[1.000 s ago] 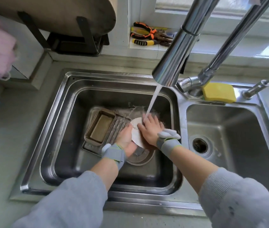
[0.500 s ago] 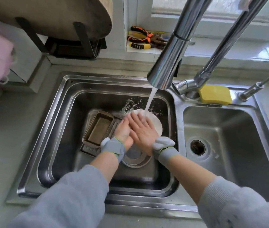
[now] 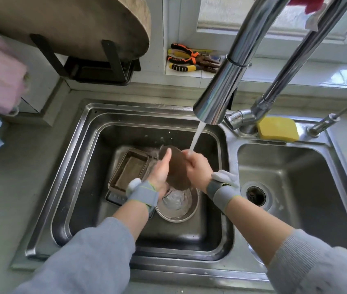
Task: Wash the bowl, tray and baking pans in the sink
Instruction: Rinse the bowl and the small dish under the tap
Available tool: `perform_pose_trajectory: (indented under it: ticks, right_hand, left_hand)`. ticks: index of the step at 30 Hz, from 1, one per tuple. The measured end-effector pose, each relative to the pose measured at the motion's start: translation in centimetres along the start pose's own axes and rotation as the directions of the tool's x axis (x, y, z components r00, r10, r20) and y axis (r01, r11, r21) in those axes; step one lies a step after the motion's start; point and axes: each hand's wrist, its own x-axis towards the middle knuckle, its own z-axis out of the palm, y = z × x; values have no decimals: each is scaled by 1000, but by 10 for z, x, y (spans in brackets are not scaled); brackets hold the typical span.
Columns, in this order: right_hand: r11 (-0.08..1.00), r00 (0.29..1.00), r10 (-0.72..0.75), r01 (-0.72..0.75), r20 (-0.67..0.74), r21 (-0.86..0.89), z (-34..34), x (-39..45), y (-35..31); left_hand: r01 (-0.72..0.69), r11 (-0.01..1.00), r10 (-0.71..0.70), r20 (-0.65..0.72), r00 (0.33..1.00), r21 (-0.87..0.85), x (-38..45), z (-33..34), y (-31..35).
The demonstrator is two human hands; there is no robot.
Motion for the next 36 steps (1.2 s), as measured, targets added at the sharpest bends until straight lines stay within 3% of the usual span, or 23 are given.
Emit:
perform_pose_trajectory:
  ticks: [2, 6, 7, 9, 13, 15, 17, 19, 20, 23, 24, 27, 29, 31, 33, 36]
  right_hand:
    - [985, 985, -126, 138, 115, -104, 5, -8, -12]
    - [986, 947, -162, 144, 278, 83, 17, -28, -6]
    - [984, 934, -168, 142, 314, 103, 16, -29, 1]
    - [987, 924, -134, 156, 358, -33, 11, -25, 20]
    - [932, 972, 212, -170, 102, -319, 8, 9, 31]
    - [924, 992, 94, -57, 81, -378, 17, 9, 18]
    - [928, 966, -130, 198, 223, -316, 23, -5, 12]
    - [922, 915, -180, 285, 361, -263, 16, -17, 23]
    - [922, 918, -146, 261, 368, -286, 11, -15, 33]
    - [914, 966, 126, -25, 227, -404, 4, -1, 38]
    - [913, 968, 134, -37, 214, -406, 5, 2, 33]
    - [928, 936, -119, 223, 332, -298, 11, -5, 12]
    - [945, 898, -168, 264, 406, -192, 12, -11, 13]
    - [950, 916, -24, 146, 401, -277, 17, -13, 26]
    - [873, 909, 222, -24, 353, -488, 28, -13, 41]
    - [736, 798, 433, -44, 420, -676, 52, -7, 65]
  left_hand:
    - [19, 988, -8, 70, 998, -152, -11, 17, 10]
    - [-172, 960, 126, -210, 970, -220, -6, 16, 11]
    - [-156, 951, 105, -197, 975, -265, -3, 12, 10]
    - [-126, 935, 87, -131, 988, -332, -5, 5, 5]
    - [-59, 922, 60, -9, 998, -382, -5, 14, -15]
    - [-58, 910, 79, 35, 996, -410, -5, 29, -16]
    - [-101, 876, 120, 12, 993, -471, -3, 32, -8]
    - [-96, 901, 97, -18, 995, -424, -5, 25, -1]
    - [-45, 900, 53, 7, 999, -433, -3, 21, -3]
    - [14, 876, 28, 81, 996, -482, -10, 23, -10]
    - [4, 877, 41, 83, 996, -480, -14, 28, -7]
    - [-40, 899, 54, 19, 998, -436, -7, 20, 7]
    - [-81, 941, 66, -57, 996, -330, 2, -5, 11]
    - [-118, 987, 98, -176, 980, -110, 13, -37, 4]
    - [-116, 987, 145, -308, 940, 111, 18, -67, -1]
    - [-50, 917, 227, -415, 881, 395, 23, -107, -5]
